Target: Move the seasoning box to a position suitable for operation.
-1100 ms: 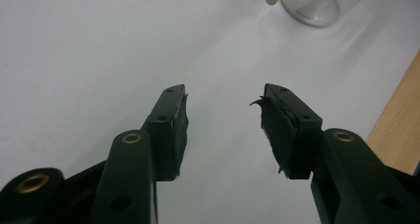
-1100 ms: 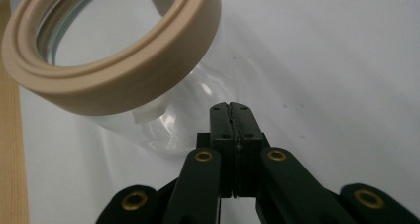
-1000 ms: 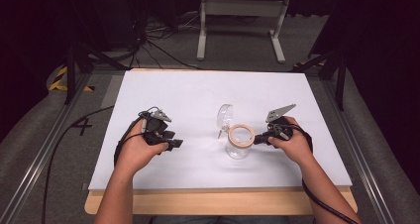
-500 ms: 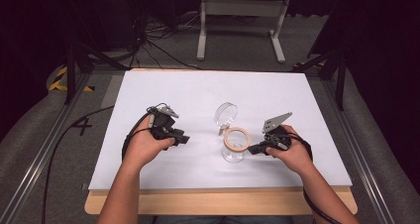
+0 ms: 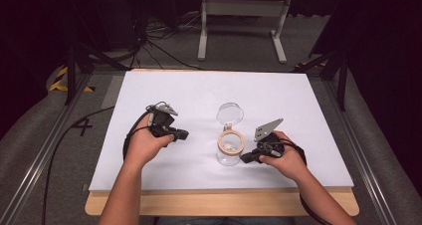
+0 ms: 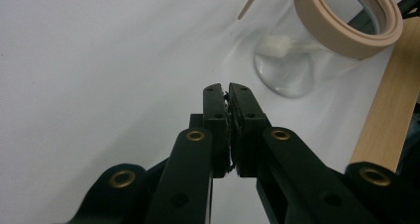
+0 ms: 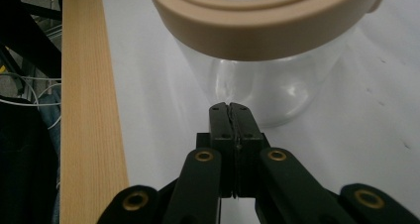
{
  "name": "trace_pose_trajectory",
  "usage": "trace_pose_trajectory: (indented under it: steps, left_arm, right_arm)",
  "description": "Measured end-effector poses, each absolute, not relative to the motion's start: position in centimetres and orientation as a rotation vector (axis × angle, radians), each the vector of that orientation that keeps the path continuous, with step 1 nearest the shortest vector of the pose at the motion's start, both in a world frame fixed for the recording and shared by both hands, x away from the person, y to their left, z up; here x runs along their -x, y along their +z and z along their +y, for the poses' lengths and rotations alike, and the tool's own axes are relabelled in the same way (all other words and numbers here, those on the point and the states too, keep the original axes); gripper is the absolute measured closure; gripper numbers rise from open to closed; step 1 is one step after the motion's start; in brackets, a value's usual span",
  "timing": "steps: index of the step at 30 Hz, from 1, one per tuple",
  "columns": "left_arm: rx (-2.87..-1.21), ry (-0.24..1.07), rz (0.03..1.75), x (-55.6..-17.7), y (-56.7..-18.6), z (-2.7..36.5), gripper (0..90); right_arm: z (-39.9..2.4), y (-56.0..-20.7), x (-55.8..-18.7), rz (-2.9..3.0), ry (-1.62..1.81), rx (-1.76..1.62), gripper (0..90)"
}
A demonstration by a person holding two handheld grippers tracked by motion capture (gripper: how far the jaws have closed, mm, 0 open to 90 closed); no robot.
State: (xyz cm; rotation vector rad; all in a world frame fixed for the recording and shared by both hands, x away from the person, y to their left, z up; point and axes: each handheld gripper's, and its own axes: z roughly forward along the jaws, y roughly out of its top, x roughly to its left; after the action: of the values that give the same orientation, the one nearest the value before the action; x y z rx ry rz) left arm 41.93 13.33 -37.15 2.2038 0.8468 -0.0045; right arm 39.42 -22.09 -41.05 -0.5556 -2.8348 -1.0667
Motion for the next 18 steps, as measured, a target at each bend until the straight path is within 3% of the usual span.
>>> trace_pose_trajectory:
  steps: [9,18]
  left_arm:
    - [-2.179,-0.009,0.855,-42.2,-37.4,13.5,88.3]
    - [-2.163,0.005,0.826,-42.3,-36.9,12.9,89.5]
  right_arm:
    - [-21.7,-40.9,-39.2,-2.815,-1.085,0.541,90.0]
    - [-23.2,-38.1,-38.4,-2.838,-1.235,0.606,90.0]
